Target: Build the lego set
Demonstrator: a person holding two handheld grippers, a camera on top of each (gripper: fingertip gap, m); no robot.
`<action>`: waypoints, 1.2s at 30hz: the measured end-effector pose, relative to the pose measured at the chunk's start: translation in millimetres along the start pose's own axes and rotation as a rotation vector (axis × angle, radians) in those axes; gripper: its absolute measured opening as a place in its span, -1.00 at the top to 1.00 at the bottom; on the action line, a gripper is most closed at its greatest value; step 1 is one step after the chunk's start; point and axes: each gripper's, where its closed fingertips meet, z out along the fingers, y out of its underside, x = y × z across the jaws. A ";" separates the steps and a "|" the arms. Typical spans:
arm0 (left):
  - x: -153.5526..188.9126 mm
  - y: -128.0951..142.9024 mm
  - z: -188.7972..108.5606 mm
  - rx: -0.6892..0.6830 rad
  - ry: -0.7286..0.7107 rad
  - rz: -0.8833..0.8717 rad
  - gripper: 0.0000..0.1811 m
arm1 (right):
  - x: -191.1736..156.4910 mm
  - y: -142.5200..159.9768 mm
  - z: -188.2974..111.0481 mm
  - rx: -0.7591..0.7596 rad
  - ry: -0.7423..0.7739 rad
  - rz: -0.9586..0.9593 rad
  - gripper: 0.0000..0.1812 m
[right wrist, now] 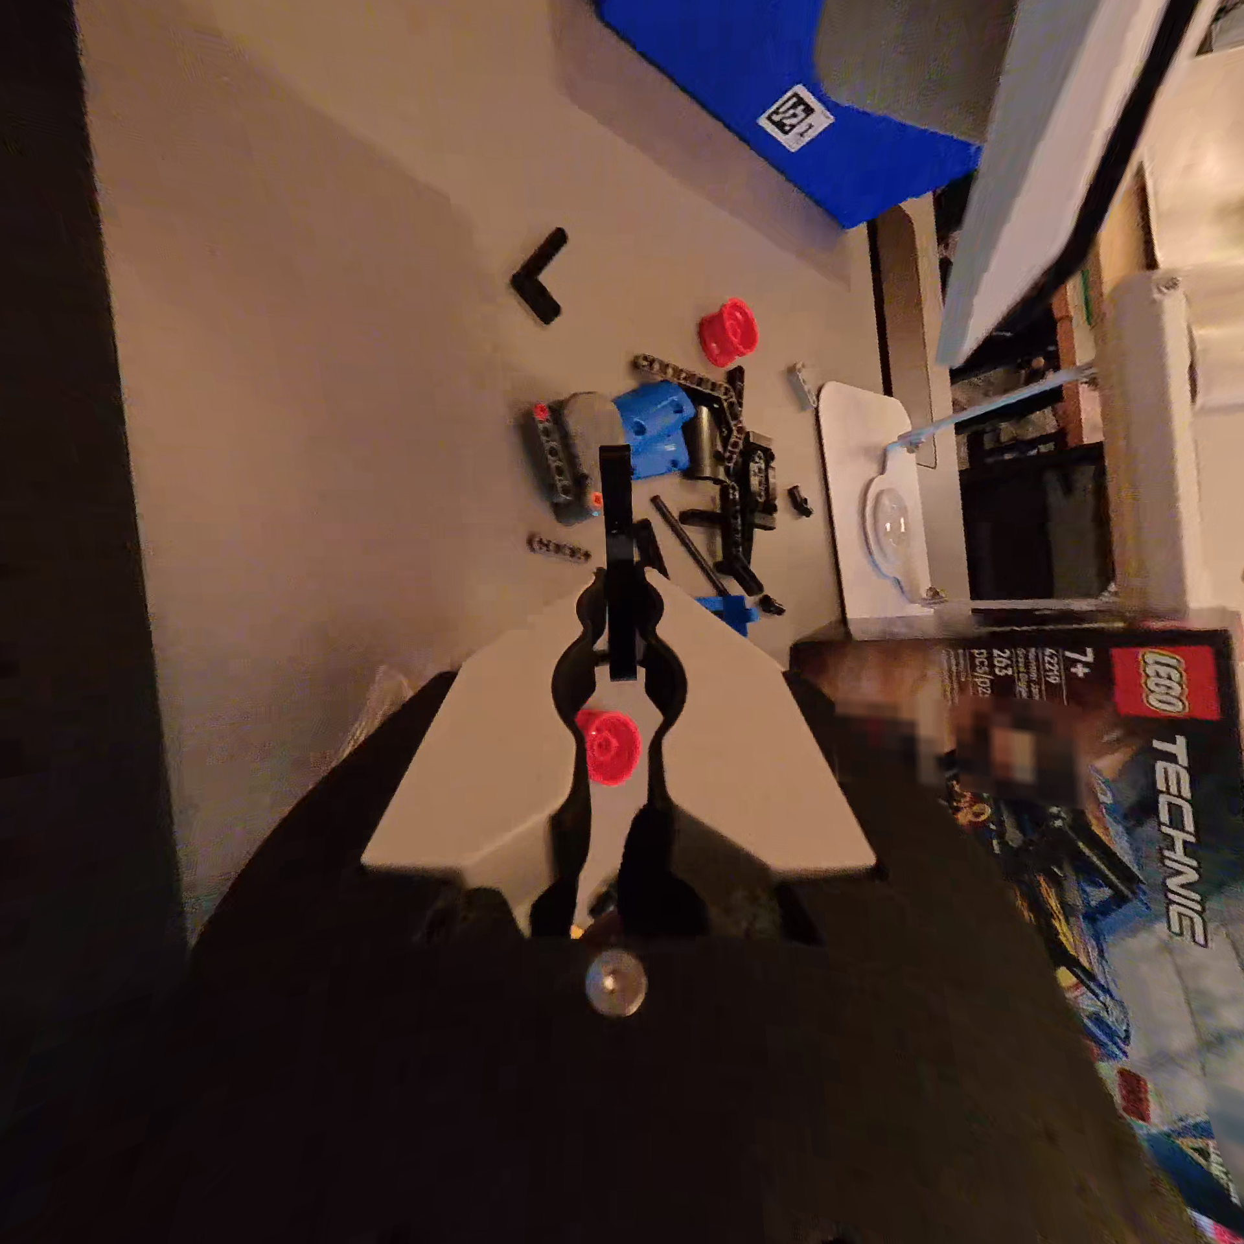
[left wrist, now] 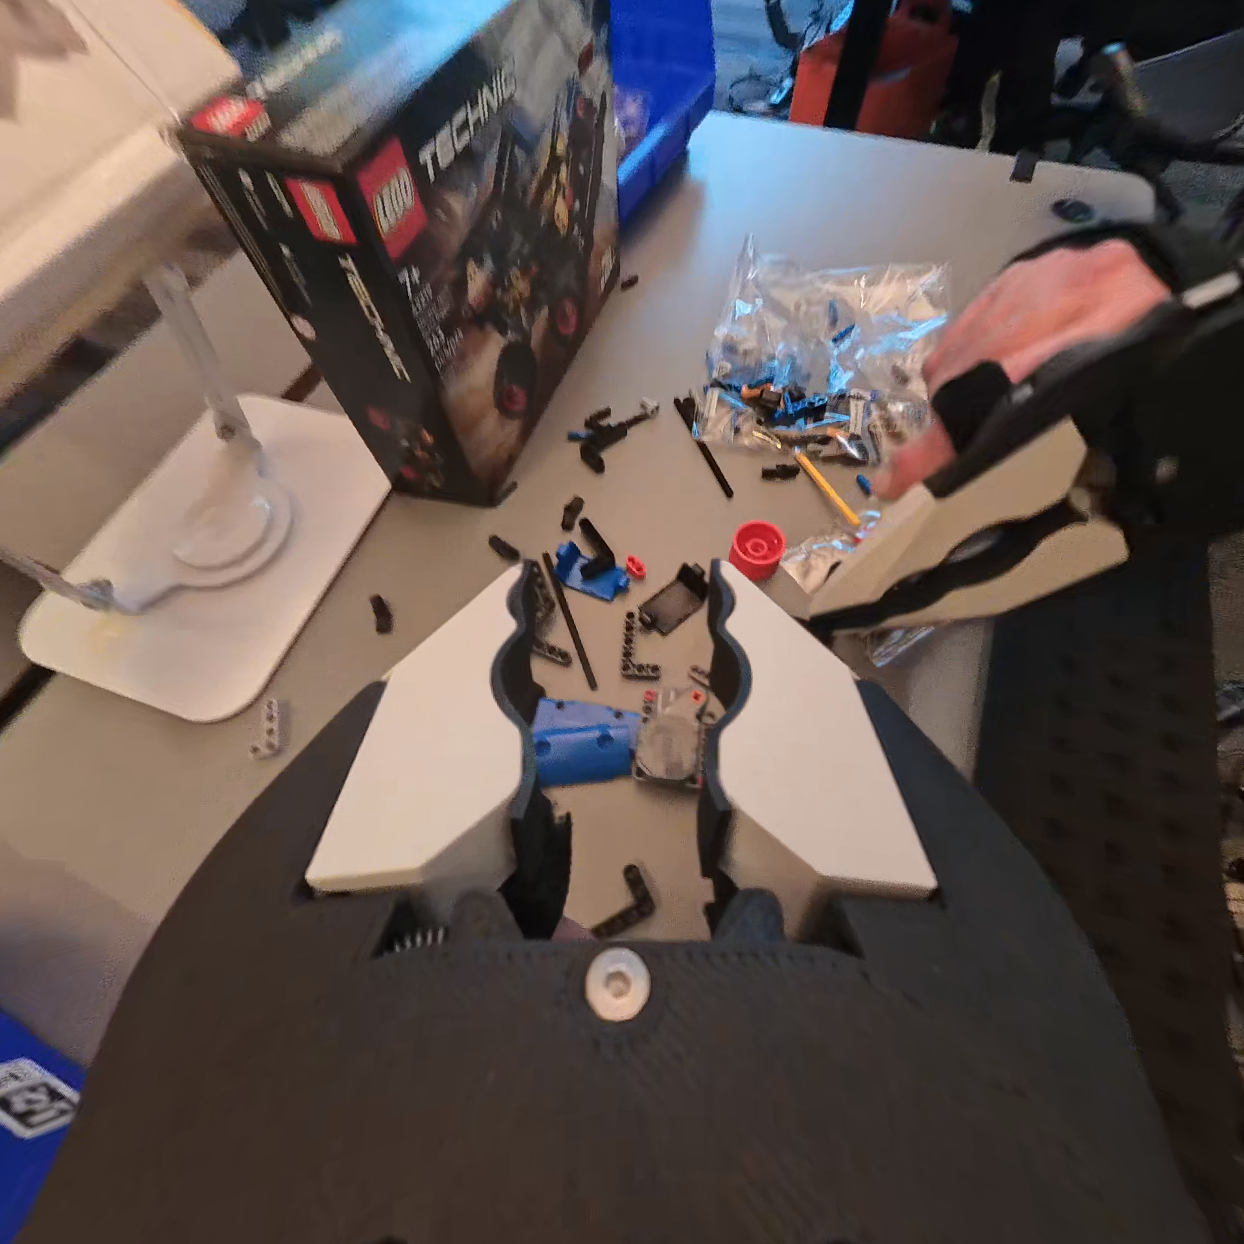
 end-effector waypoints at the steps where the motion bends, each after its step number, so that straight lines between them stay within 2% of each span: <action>1: 7.1 7.7 2.7 -0.037 0.019 -0.010 0.42 | -5.4 1.6 5.5 -0.029 0.035 -0.049 0.94; 4: 25.0 28.0 -2.9 -0.118 0.038 -0.013 0.41 | -11.4 3.7 14.9 -0.075 0.148 -0.123 0.94; 7: 55.6 48.7 -3.0 -0.141 0.109 -0.087 0.50 | -6.1 -0.3 13.0 -0.069 0.249 -0.153 0.94; 11: 74.0 71.0 12.0 -0.134 0.104 -0.140 0.82 | -8.4 -4.9 14.2 -0.063 0.293 -0.212 0.94; 13: 81.8 79.7 19.2 -0.128 0.118 -0.154 0.91 | -8.9 -8.0 14.0 -0.056 0.305 -0.222 0.94; 17: 85.5 85.6 23.6 -0.113 0.129 -0.180 0.91 | -15.3 -2.8 17.9 -0.077 0.297 -0.242 0.94; 22: 81.9 91.1 19.2 -0.114 0.114 -0.228 0.52 | -19.9 -1.5 21.5 -0.082 0.293 -0.255 0.94; 25: 85.9 103.1 24.1 -0.147 0.112 -0.213 0.74 | -20.0 -7.8 23.7 -0.066 0.300 -0.265 0.94; 26: 90.3 105.4 26.2 -0.154 0.123 -0.205 0.88 | -20.1 -9.1 24.8 -0.064 0.300 -0.273 0.94; 30: 86.5 106.1 26.5 -0.133 0.100 -0.202 0.93 | -18.6 -11.1 24.8 -0.047 0.299 -0.278 0.94; 32: 84.2 114.7 26.4 -0.162 0.088 -0.177 0.95 | -25.2 -12.5 24.4 -0.008 0.228 -0.206 0.91; 34: 81.2 125.3 26.0 -0.209 0.068 -0.140 0.95 | -36.7 -6.4 28.0 -0.016 0.134 -0.157 0.73; 36: 82.3 134.4 27.3 -0.256 0.059 -0.086 0.94 | -41.6 -3.5 27.1 0.009 0.075 -0.118 0.74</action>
